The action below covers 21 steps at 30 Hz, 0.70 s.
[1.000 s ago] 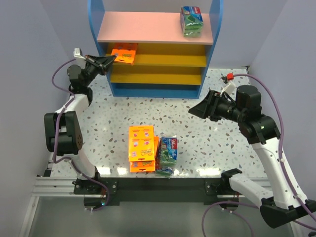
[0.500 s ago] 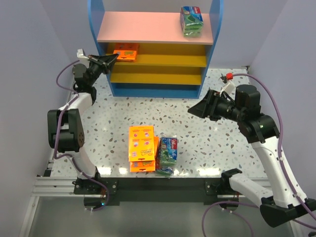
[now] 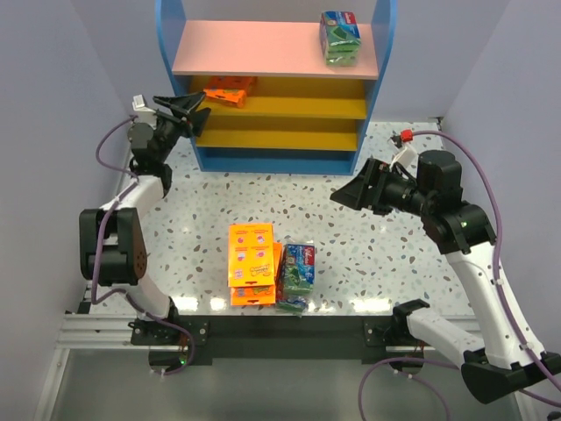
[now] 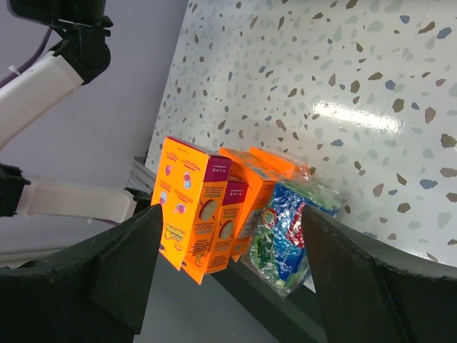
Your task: Place and organize the cleaning sponges onto the shelf
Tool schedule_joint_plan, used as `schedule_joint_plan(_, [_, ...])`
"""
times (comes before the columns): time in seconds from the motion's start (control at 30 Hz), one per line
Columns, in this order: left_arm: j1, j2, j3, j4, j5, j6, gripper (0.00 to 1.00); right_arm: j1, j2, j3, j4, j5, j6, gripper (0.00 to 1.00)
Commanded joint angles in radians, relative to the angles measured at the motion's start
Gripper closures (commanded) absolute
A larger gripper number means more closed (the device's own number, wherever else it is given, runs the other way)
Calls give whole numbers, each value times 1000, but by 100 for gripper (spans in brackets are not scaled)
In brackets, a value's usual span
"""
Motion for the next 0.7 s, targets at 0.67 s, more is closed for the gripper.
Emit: schedule_joint_plan(0.67, [19, -907, -414, -762, 195, 454, 17, 559, -110, -345, 252, 68, 441, 25])
